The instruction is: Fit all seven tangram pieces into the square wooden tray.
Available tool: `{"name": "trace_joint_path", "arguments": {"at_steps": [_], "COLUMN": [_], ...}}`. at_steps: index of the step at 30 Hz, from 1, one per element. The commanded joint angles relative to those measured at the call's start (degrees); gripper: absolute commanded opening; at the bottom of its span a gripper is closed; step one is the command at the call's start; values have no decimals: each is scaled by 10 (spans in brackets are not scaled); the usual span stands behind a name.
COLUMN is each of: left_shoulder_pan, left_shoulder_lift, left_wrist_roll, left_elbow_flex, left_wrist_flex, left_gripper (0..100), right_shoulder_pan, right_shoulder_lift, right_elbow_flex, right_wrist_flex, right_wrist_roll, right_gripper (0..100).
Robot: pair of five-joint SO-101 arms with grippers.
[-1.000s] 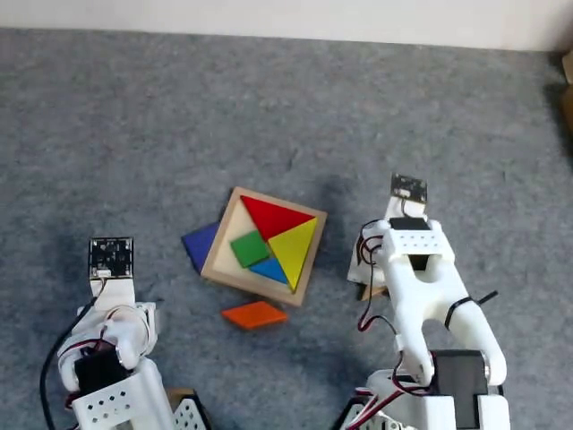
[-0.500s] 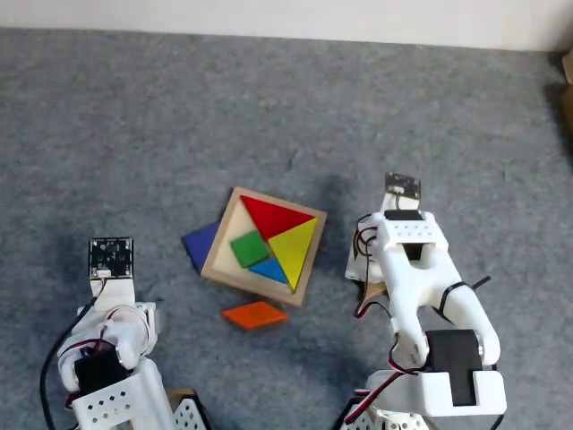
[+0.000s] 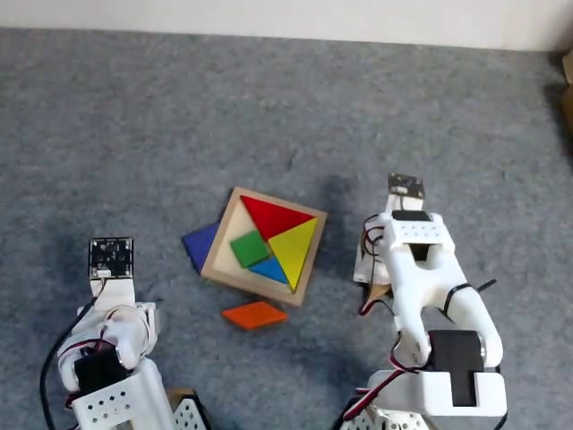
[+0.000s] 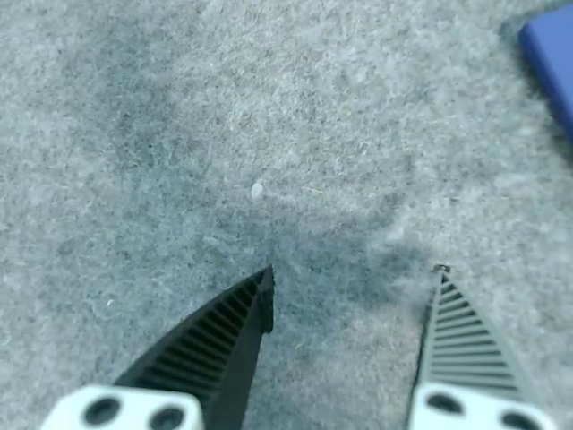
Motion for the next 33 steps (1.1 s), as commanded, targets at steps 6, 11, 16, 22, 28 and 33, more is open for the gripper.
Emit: {"name": "trace_joint_path", "arguments": {"at_steps": [6,11,16,22,28,33], "left_shoulder_pan": [-5,-5,-5,-5,-5,-5], "left_shoulder_lift": [-4,-4,-4,-4,-4,-4], "left_wrist_roll": [6,6,6,6,6,6], "left_elbow_flex": [-20,-20,-20,-20,-20,-20], "left_wrist_flex": [1,1,1,1,1,1], "left_gripper": [266,266,266,266,266,266], "right_shoulder_pan": [-15,-25,-73,-159,-243,-286], "right_shoulder_lift": [-14,-49,-57,-51,-16,85], "right_elbow_flex": [-84,-126,-166,-260,-345,-446], "right_wrist_flex": [88,115,118,116,113,113], "right_wrist_roll": [10,9,-37,-102,-169,-227], "right_gripper": [70,70,70,70,70,70]}}
